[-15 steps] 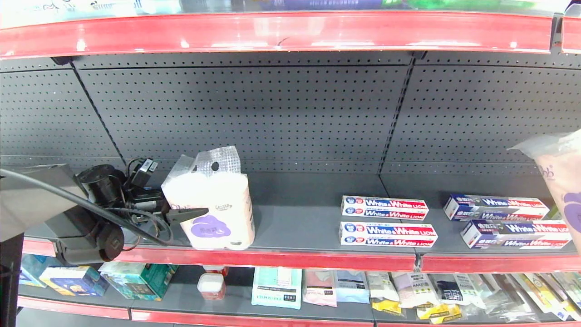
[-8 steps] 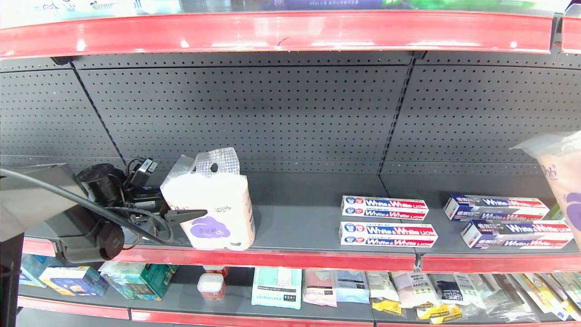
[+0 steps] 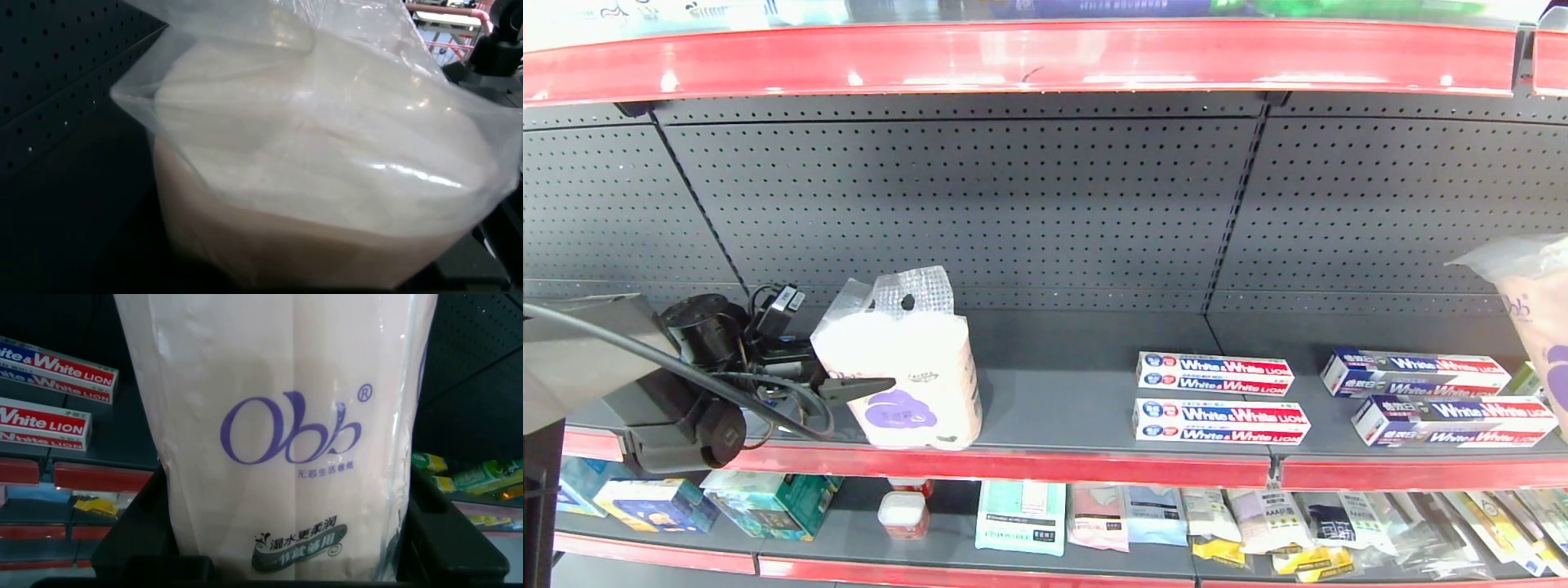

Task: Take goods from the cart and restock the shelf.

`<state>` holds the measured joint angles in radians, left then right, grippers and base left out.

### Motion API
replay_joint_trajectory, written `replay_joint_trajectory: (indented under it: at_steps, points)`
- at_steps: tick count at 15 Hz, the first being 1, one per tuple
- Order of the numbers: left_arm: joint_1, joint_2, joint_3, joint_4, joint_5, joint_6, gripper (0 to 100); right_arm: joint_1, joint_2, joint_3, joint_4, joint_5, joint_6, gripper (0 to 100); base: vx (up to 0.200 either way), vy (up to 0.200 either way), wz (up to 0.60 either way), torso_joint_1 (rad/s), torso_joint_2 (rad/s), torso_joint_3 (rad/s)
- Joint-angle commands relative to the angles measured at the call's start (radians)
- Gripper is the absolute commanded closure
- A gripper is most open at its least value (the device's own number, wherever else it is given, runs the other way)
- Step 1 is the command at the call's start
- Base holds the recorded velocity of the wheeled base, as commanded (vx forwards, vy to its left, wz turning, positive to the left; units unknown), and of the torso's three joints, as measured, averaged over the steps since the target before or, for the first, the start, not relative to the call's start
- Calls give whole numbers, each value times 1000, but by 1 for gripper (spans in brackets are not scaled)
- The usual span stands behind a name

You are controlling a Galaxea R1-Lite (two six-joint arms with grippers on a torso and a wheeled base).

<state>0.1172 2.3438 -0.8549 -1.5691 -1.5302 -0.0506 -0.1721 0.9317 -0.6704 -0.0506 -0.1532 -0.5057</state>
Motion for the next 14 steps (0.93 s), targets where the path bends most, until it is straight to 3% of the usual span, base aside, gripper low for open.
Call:
replay_joint_trajectory:
  at_steps: [1,6,7,11,14]
  points:
    - [-1,0,4,-2,1,-5,100,0,-1,2,0,0,0,100,0,0,0,0,0,0]
    - [-5,3,11,-2,38,-9,100,2,2,0,0,0,-2,100,0,0,0,0,0,0]
    - [-7,2,19,-2,44,-35,0,2,2,2,0,1,-5,100,0,0,0,0,0,0]
    - [-7,-1,16,-2,18,-55,0,2,2,8,0,0,-7,100,0,0,0,0,0,0]
    - [-5,-20,-16,-2,2,-109,0,3,7,8,0,1,-7,100,0,0,0,0,0,0]
